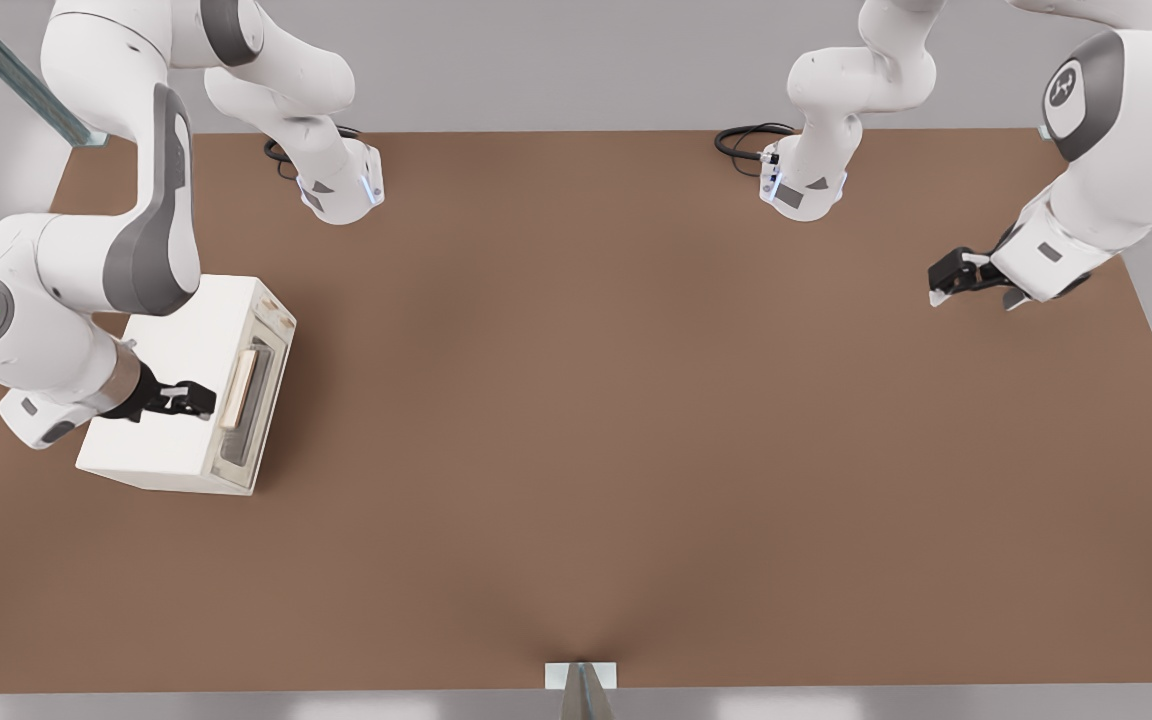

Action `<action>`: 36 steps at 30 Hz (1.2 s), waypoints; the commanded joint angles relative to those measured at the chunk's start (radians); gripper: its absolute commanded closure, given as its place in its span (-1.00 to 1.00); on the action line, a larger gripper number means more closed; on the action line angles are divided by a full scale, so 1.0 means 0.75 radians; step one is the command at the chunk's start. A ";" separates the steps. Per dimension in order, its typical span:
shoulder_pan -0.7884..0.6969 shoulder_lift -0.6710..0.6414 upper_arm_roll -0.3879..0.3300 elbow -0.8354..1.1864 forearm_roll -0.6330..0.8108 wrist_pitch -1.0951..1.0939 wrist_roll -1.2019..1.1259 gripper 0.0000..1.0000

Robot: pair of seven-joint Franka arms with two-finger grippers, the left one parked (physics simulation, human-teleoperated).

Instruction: Keep left arm still and open the oven door with right arm

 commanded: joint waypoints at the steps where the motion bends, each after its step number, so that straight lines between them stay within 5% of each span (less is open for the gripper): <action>1: 0.000 0.013 -0.001 0.001 -0.012 0.034 -0.064 -1.00; 3: 0.071 0.087 -0.005 -0.009 -0.109 0.007 -0.069 -1.00; 7: 0.346 0.105 -0.001 -0.224 -0.713 -0.185 0.169 -1.00; 8: 0.358 0.095 -0.001 -0.320 -0.811 -0.181 0.326 -0.85; 9: 0.374 0.087 0.002 -0.379 -0.887 -0.183 0.434 -0.38; 10: 0.374 0.093 0.002 -0.394 -0.885 -0.238 0.563 0.42; 11: 0.358 0.099 -0.003 -0.400 -0.897 -0.228 0.604 0.57; 21: 0.454 0.013 0.004 -0.711 -0.910 -0.099 1.296 0.57; 36: 0.391 0.089 -0.007 -0.723 -1.063 0.052 1.390 0.57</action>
